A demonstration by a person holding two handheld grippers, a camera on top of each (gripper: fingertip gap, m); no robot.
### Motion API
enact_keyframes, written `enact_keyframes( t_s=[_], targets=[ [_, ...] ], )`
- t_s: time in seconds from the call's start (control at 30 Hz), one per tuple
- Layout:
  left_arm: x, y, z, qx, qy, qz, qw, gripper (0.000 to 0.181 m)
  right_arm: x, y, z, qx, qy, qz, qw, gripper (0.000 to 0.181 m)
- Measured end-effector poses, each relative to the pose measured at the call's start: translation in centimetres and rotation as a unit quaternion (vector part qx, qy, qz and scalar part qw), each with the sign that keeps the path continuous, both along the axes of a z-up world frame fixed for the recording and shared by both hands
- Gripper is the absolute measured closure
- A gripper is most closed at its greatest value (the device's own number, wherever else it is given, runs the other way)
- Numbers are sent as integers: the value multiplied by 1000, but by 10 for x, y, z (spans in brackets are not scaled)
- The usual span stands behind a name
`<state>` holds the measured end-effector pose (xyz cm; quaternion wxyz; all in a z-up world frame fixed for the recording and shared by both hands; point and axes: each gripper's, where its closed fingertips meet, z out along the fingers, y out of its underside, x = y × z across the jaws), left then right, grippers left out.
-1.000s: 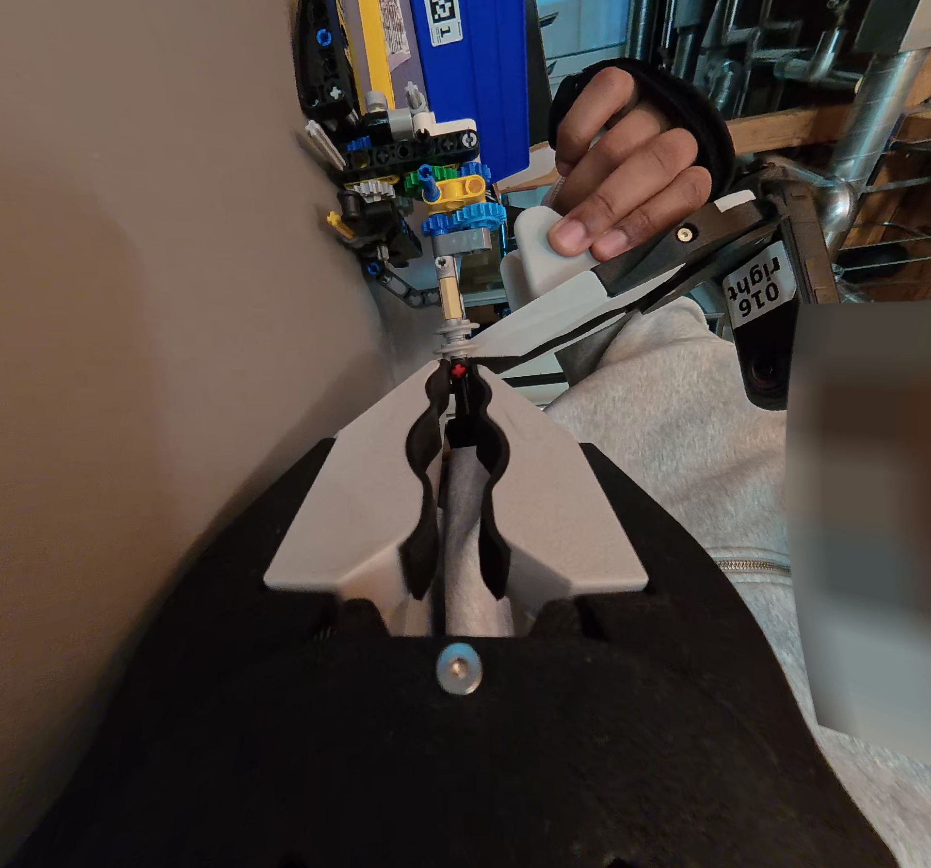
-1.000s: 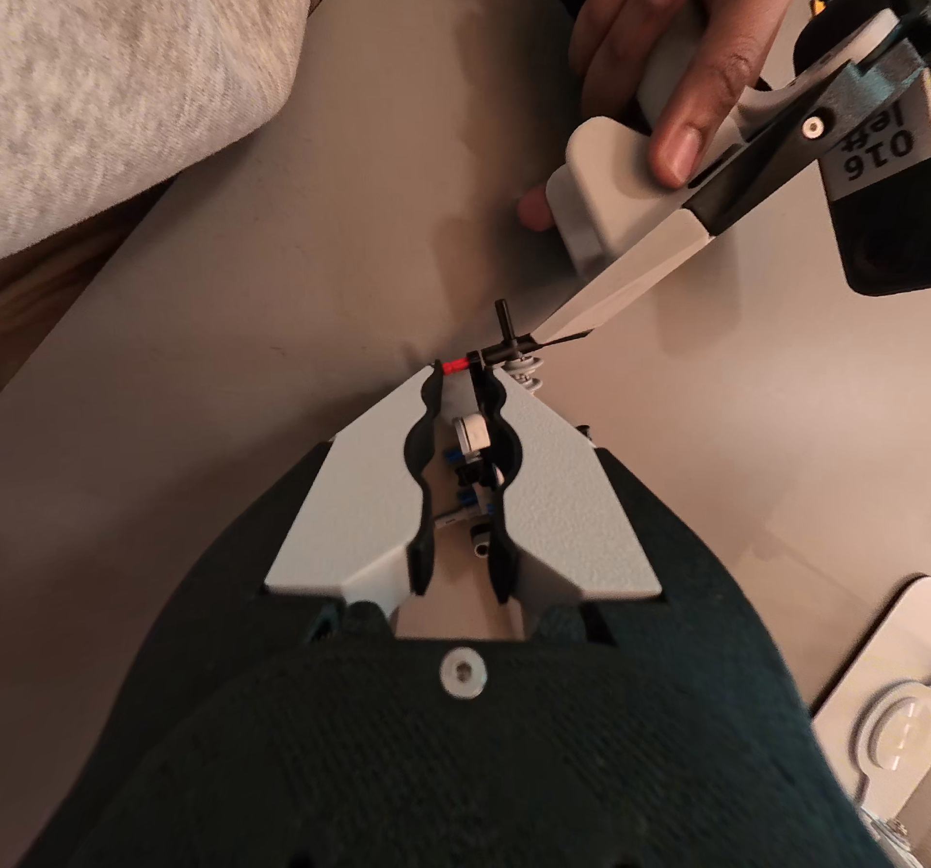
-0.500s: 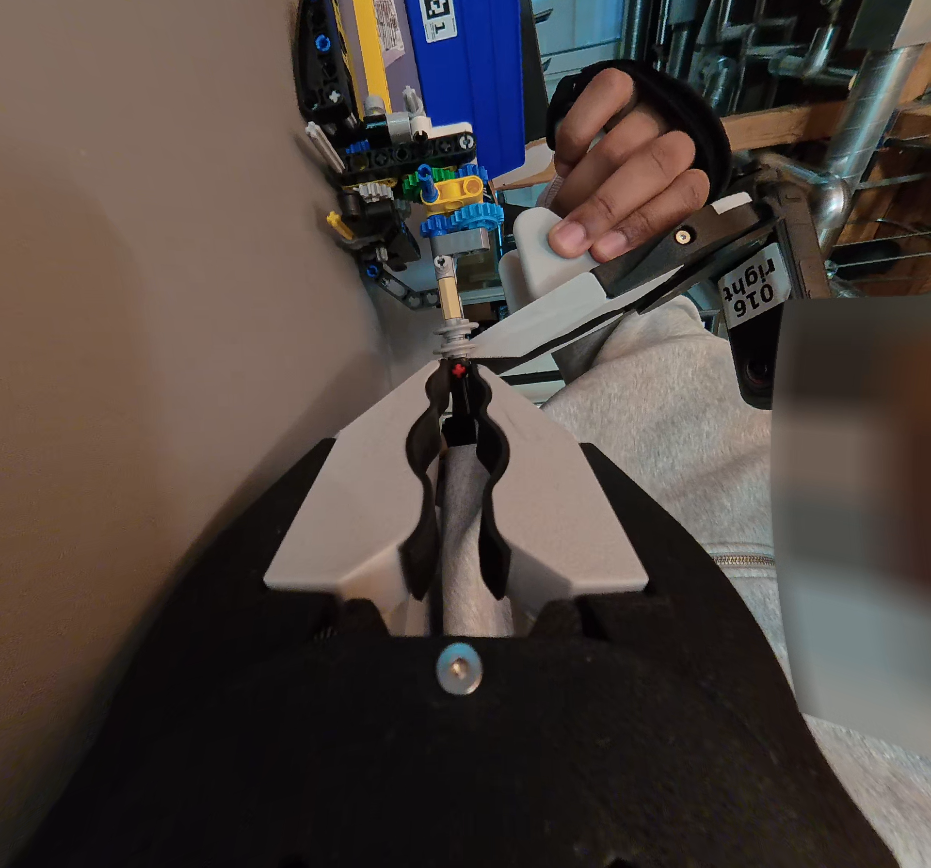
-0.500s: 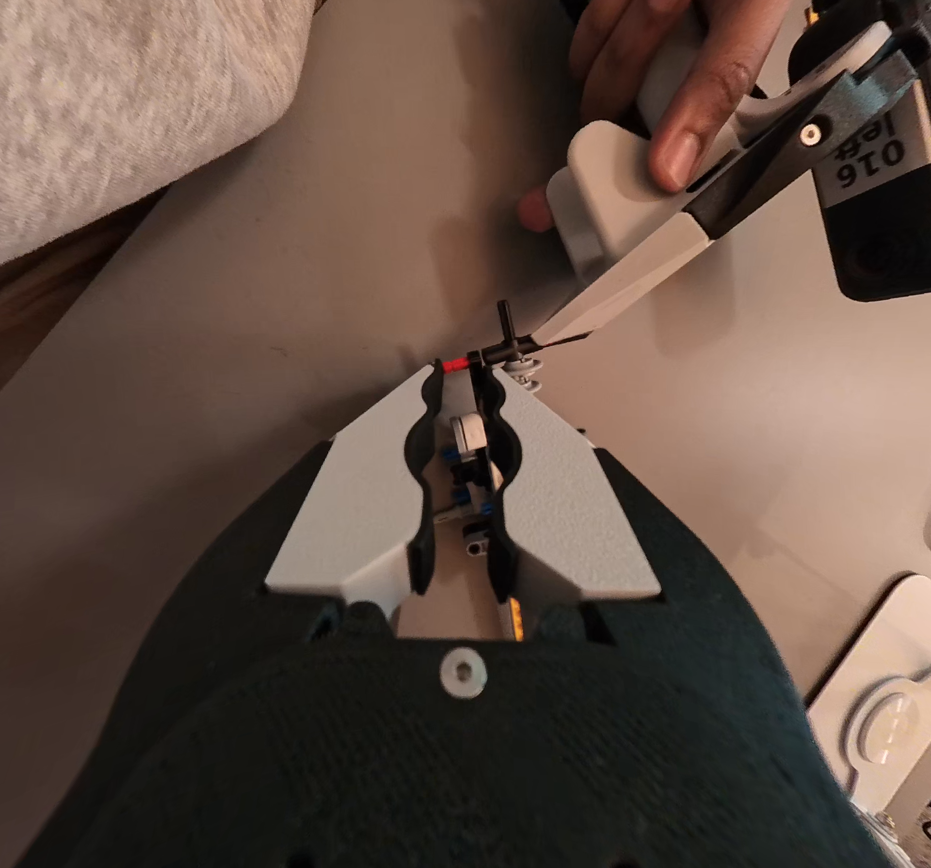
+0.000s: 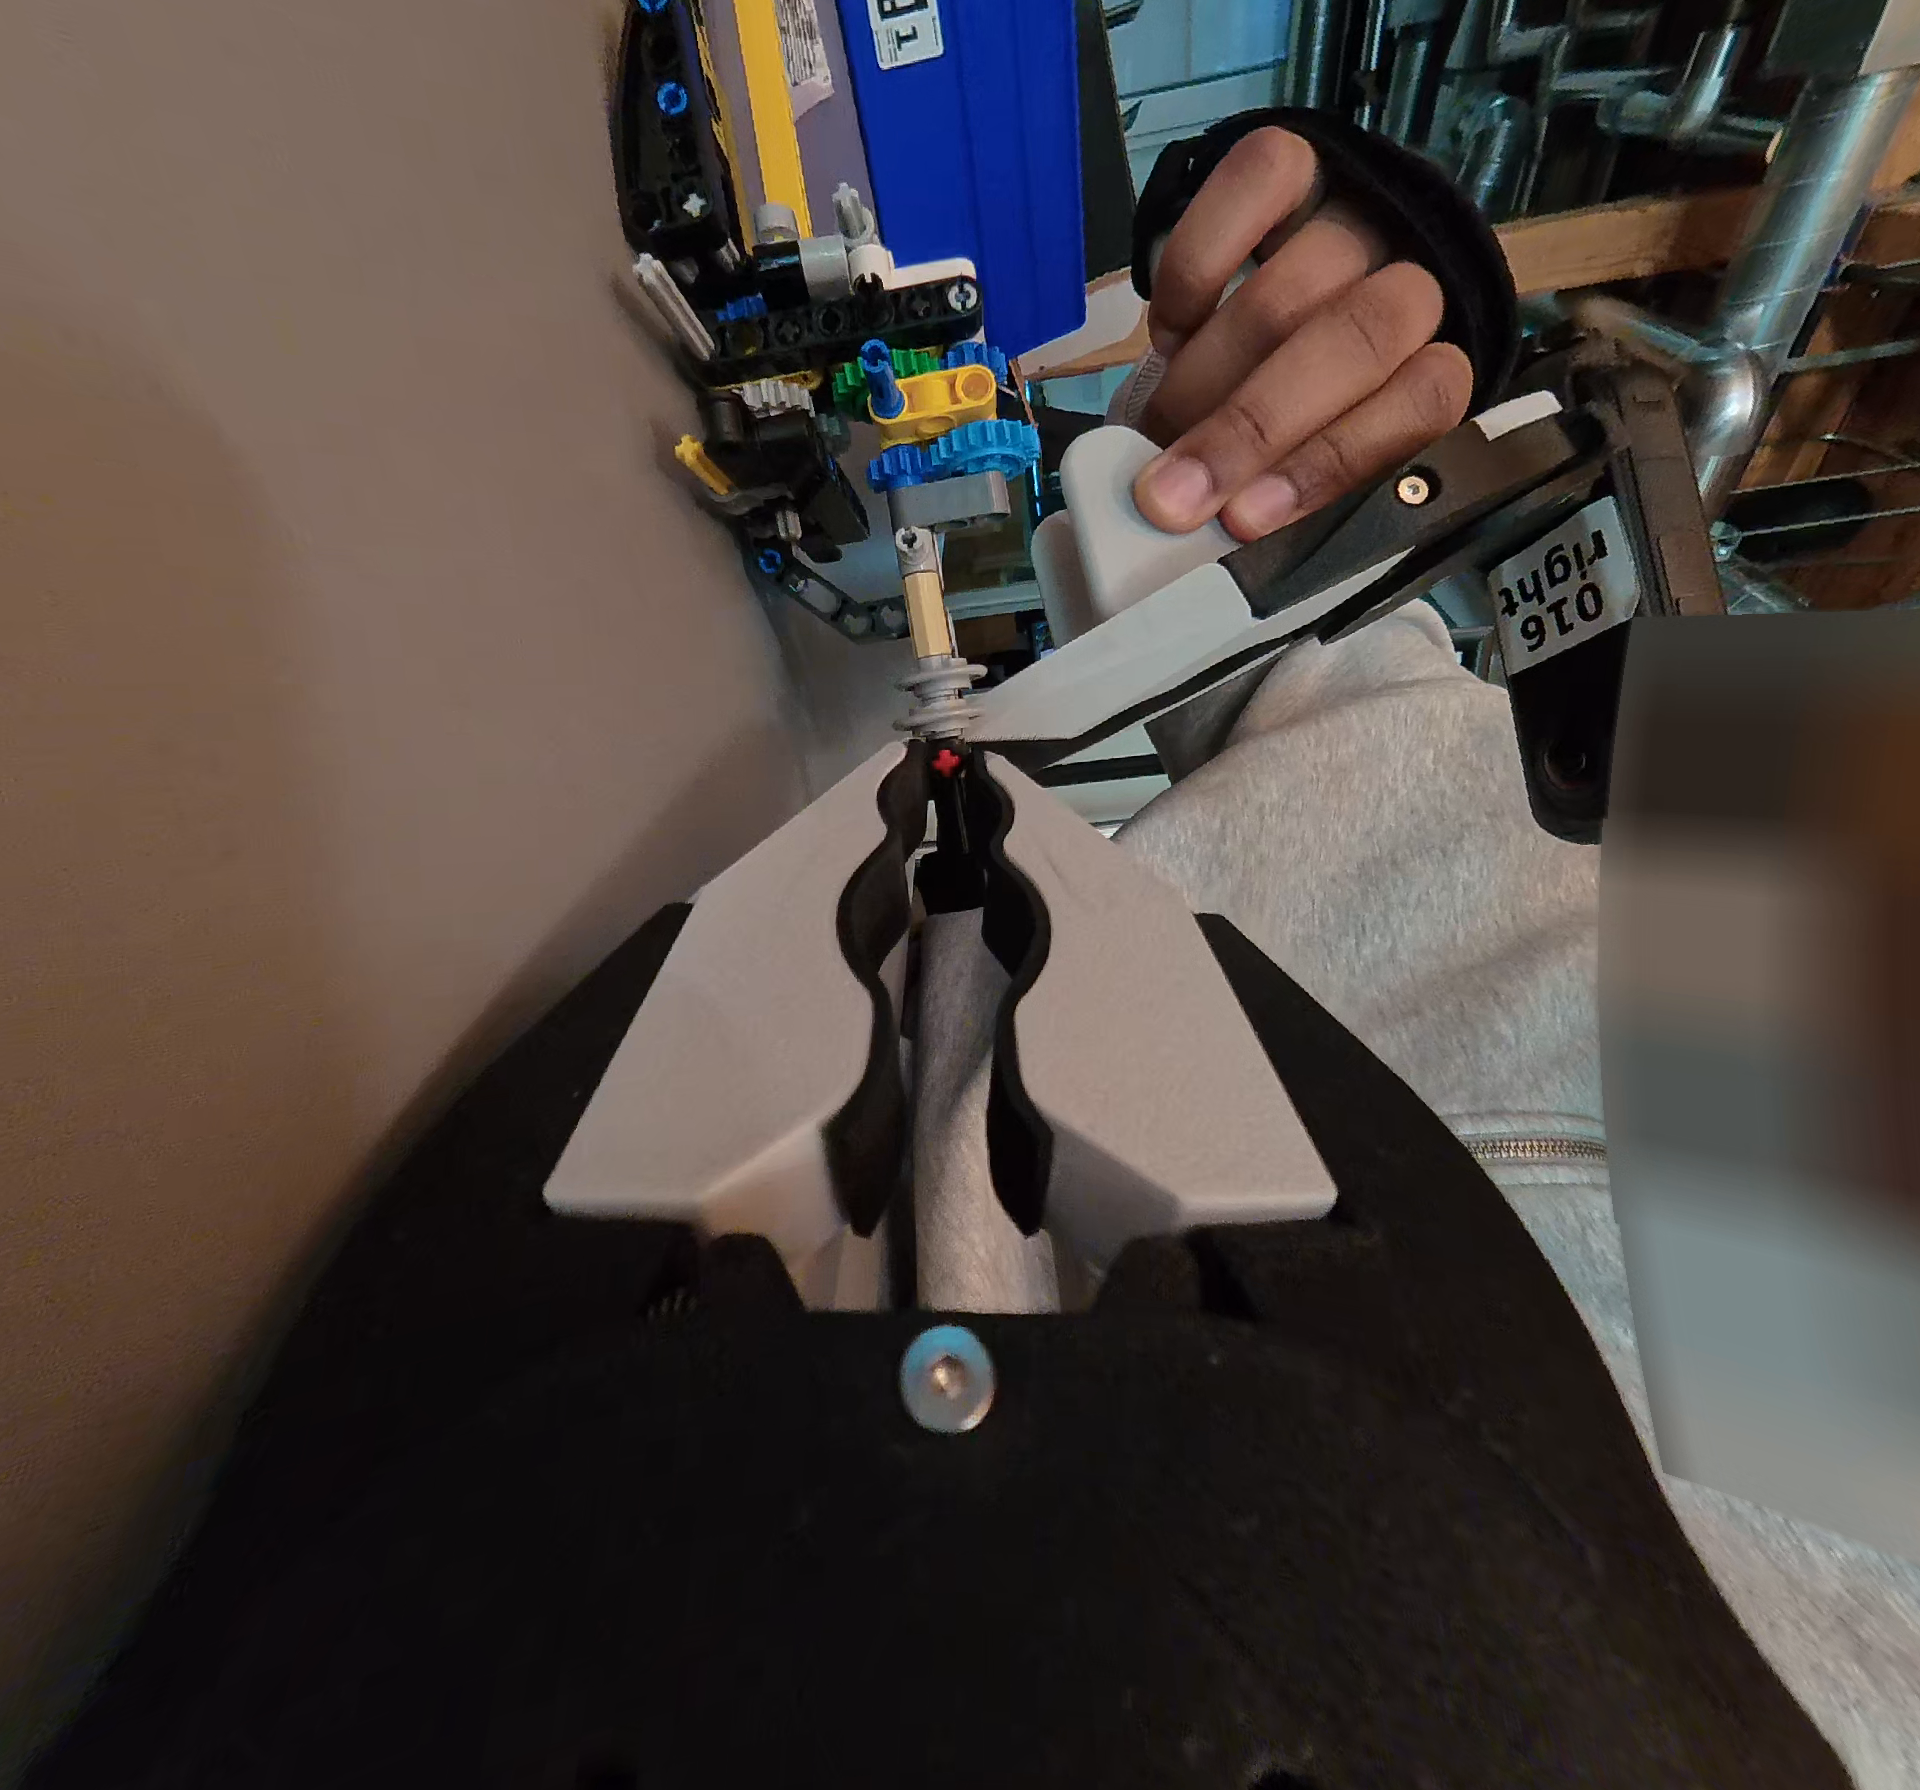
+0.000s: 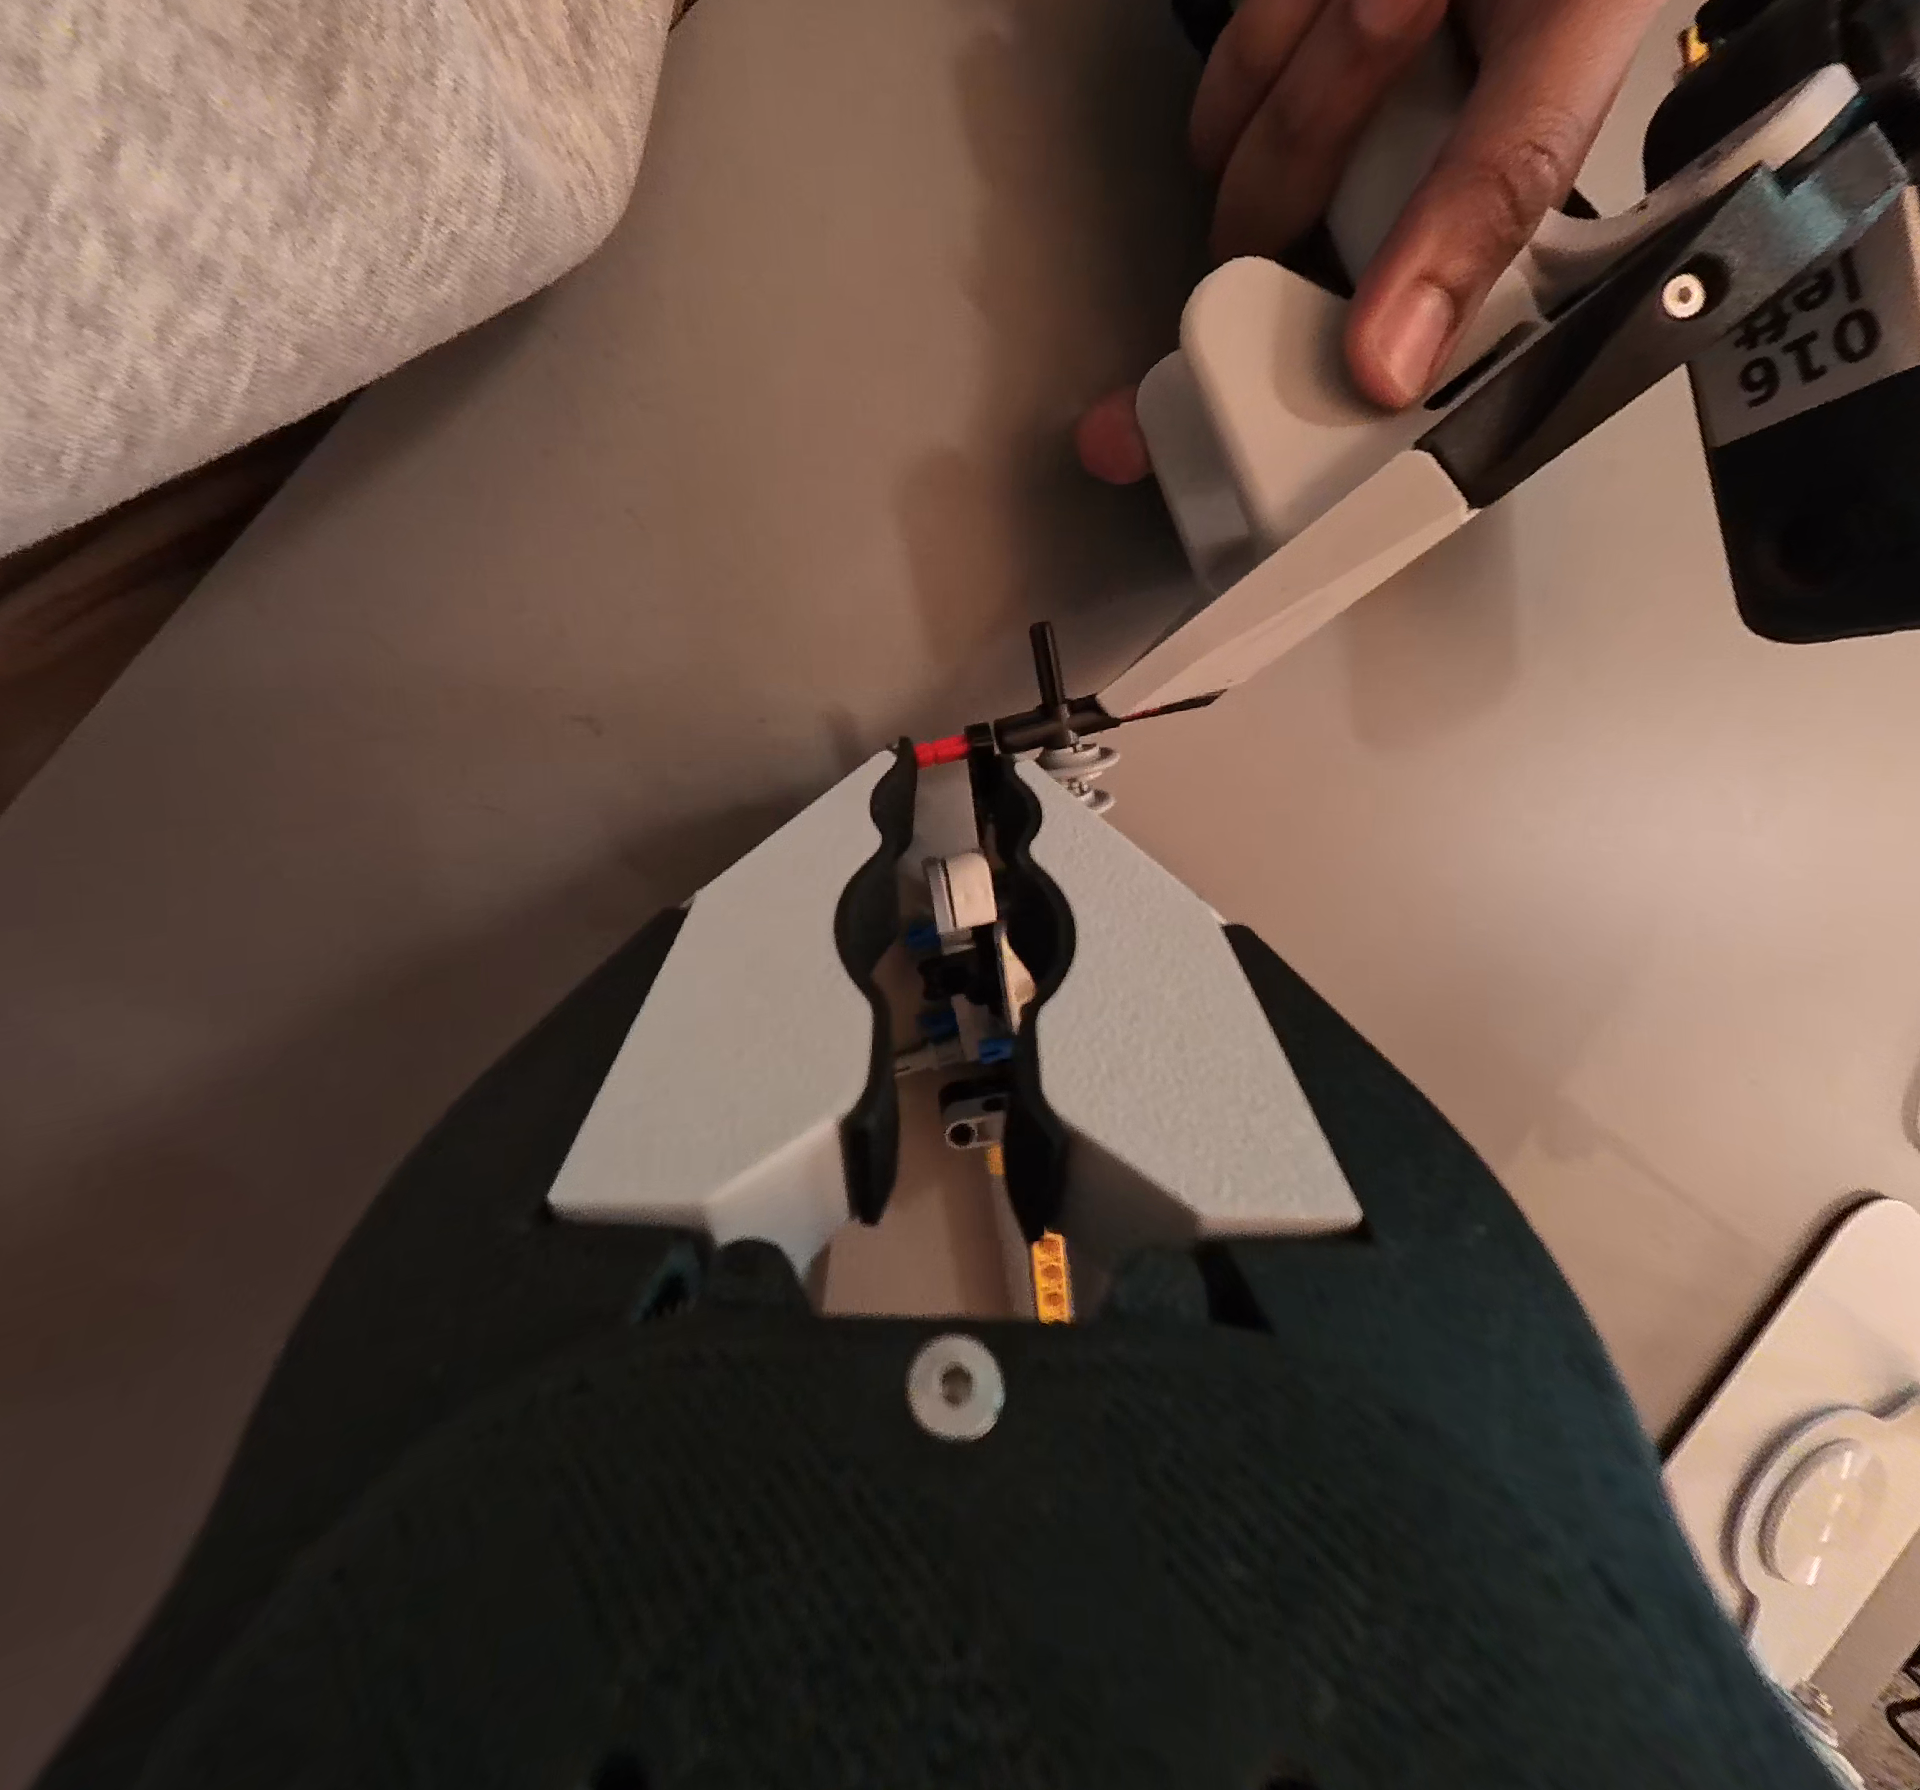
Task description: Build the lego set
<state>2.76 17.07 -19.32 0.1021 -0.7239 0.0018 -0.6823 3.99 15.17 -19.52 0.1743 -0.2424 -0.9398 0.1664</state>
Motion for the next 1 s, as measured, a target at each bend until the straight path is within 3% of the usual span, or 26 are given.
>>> enact_keyframes(
  t_s=[0.77, 1.0],
  targets=[
    [2, -2, 0, 0, 1, -5, 1000, 177, 0, -4, 0, 3, -2, 9, 1000, 169],
    [2, -2, -2, 0, 6, -3, 1000, 178, 2, -5, -1, -27, -20, -22, 999, 167]
  ],
)
